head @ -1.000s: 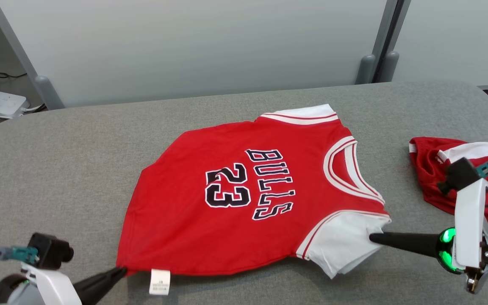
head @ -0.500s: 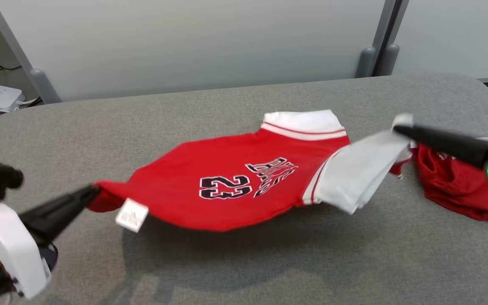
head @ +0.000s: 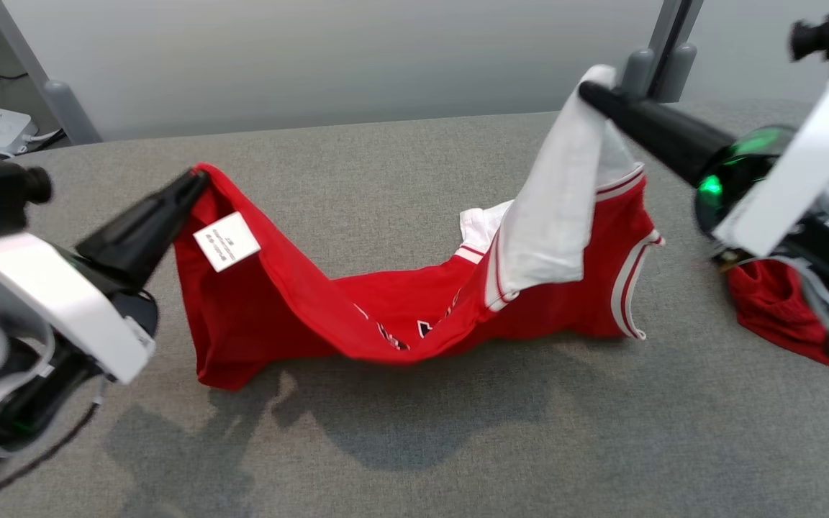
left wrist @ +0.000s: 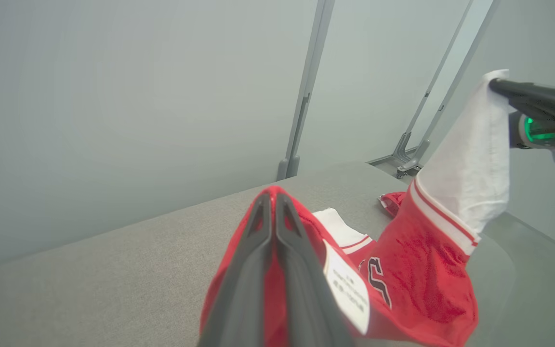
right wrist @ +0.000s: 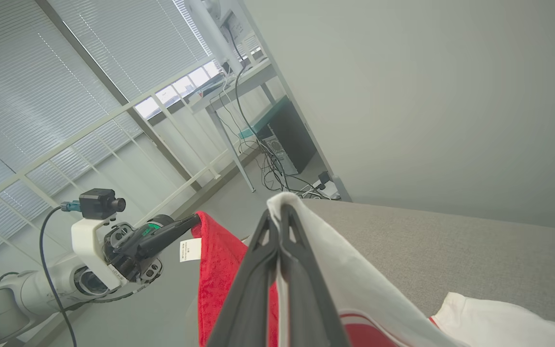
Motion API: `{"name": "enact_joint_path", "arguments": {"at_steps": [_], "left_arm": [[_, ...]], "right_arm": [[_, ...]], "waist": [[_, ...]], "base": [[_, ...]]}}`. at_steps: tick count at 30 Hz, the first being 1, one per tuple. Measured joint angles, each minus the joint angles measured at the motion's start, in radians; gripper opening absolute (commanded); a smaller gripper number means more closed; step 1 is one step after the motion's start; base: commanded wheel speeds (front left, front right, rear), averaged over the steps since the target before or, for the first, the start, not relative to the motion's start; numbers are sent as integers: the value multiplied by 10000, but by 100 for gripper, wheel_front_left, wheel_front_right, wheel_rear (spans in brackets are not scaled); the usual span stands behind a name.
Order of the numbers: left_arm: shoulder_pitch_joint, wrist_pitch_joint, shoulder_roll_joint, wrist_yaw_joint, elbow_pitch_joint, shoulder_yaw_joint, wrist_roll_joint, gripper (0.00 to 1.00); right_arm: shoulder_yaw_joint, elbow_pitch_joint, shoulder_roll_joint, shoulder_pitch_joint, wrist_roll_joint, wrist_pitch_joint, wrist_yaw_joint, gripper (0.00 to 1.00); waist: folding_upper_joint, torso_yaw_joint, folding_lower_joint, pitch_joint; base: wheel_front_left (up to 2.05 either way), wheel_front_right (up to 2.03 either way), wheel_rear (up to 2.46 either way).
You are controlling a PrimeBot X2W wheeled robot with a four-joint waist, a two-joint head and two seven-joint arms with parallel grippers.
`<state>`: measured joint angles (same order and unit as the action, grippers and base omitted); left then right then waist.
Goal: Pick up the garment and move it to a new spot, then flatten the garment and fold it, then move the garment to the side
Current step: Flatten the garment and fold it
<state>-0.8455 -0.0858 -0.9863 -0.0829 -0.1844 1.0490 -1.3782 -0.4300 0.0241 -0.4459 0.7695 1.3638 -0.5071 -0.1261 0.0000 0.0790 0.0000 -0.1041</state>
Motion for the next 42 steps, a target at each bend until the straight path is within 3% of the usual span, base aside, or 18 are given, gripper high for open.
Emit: {"name": "enact_joint_path", "arguments": {"at_steps": [3, 9, 14, 16, 19, 22, 26, 30, 33, 37, 39, 40, 41, 42], "left_arm": [[500, -640, 784, 63, 930, 113, -82, 0], [1602, -1534, 1946, 395, 2441, -127, -470, 0], [2666, -1628, 3045, 704, 3331, -836, -368, 0], [2896, -1628, 3225, 840, 3480, -815, -242, 0], [2971, -1360, 3264, 1064, 3486, -579, -194, 0], [2951, -355, 2995, 1212, 2963, -280, -267, 0], [2703, 1116, 2418, 1149, 1858, 38, -518, 0], [2283, 2604, 1935, 930, 1076, 477, -629, 0], [1875, 3912, 1774, 907, 867, 853, -771, 0], [1143, 6184, 2004, 986, 1030, 1087, -2240, 0], [446, 7164, 2159, 625, 1511, 872, -3106, 0], [-246, 7196, 2167, 443, 1918, 629, -2849, 0], [-1224, 6778, 2136, 523, 2378, 251, -2075, 0], [-2483, 5413, 2230, 775, 2961, -464, -932, 0]], "right_arm": [[-451, -671, 537, -140, -384, 236, -2, 0], [-853, -1981, 978, -994, -763, 830, 0, 0], [-1229, -2704, 1145, -1464, -884, 1028, 0, 0], [-1459, -2690, 1208, -1503, -872, 918, 0, 0], [-1735, -2393, 1126, -1502, -631, 401, 0, 0], [-2105, -1630, 646, -1496, -140, -742, 0, 0], [-2378, -669, -276, -1498, 397, -2351, 0, 0], [-2274, -318, -965, -1476, 395, -3093, 0, 0], [-2334, -313, -1175, -1404, 280, -3866, 0, 0], [-2109, -1032, -953, -617, 483, -5045, 0, 0], [-1517, -2236, -437, 597, 104, -4932, 0, 0], [-963, -3060, -36, 1554, -558, -4161, 2, 0], [-337, -3829, 349, 2703, -1402, -3150, 4, 0], [686, -4763, 838, 4050, -2401, -1471, 4, 0]], "waist": [[0, -1, 1, -46], [0, -34, 0, 68], [0, -77, 0, 220], [0, -76, 0, 254], [0, -75, 0, 287], [0, -74, 0, 274], [0, -77, 0, 59], [0, -74, 0, -392], [0, -83, 0, -885], [0, -101, 0, -1770], [0, -102, 0, -2292], [0, -99, 0, -2581], [0, -92, 0, -2875], [0, -83, 0, -3186]], "base": [[0, 0, 0], [0, 0, 0], [0, 0, 0], [0, 0, 0], [0, 0, 0], [0, 0, 0], [0, 0, 0], [0, 0, 0], [0, 0, 0], [0, 0, 0], [0, 0, 0], [0, 0, 0], [0, 0, 0], [0, 0, 0]]}}
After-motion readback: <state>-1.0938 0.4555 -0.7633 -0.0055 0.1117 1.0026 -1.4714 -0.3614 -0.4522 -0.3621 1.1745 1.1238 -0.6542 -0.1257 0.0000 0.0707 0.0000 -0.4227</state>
